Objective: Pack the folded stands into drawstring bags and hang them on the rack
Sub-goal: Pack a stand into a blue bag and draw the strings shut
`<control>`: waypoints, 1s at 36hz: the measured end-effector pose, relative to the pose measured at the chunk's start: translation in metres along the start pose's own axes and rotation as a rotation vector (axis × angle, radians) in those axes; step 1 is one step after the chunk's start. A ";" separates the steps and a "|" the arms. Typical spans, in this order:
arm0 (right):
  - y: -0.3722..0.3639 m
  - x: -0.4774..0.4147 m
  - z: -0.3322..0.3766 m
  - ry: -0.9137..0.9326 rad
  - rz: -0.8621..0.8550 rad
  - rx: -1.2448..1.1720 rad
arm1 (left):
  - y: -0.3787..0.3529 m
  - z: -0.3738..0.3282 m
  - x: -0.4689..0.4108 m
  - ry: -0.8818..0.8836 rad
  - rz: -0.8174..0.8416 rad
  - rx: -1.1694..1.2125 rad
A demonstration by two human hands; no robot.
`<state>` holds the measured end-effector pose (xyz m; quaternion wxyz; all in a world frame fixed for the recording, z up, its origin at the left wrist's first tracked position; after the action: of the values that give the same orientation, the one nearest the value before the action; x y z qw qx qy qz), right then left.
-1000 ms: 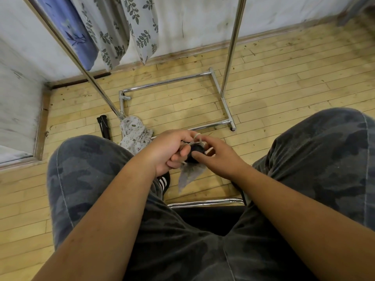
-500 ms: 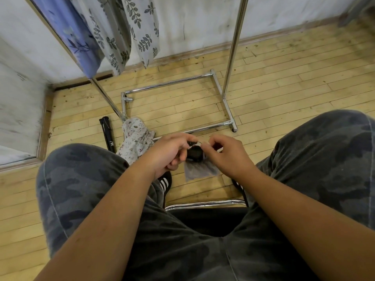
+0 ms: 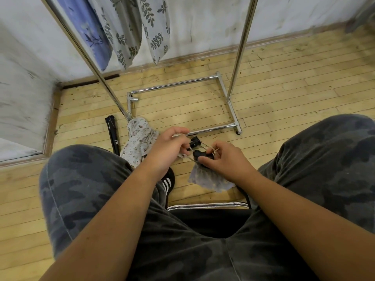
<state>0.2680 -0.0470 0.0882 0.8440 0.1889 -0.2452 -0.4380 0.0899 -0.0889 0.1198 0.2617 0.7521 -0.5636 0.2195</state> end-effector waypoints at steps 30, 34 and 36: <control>0.008 0.000 -0.007 -0.028 -0.038 0.283 | -0.018 -0.004 0.010 -0.092 0.195 0.076; 0.006 -0.002 -0.006 -0.014 -0.033 0.312 | -0.018 -0.006 0.011 -0.109 0.197 0.065; 0.008 -0.003 -0.008 -0.030 -0.070 0.277 | -0.017 -0.007 0.012 -0.109 0.202 0.088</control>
<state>0.2766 -0.0395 0.0854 0.7904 0.3054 -0.3091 -0.4318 0.1094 -0.0891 0.1297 0.1737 0.7133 -0.6396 0.2279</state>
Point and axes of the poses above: each hand's wrist, its own x-axis away from the middle knuckle, its own y-axis out of the back of the hand, z = x × y, the point moved 6 cm from there along -x, towards the middle knuckle, and after that the axes turned 8 degrees about y, right-handed, at the moved point
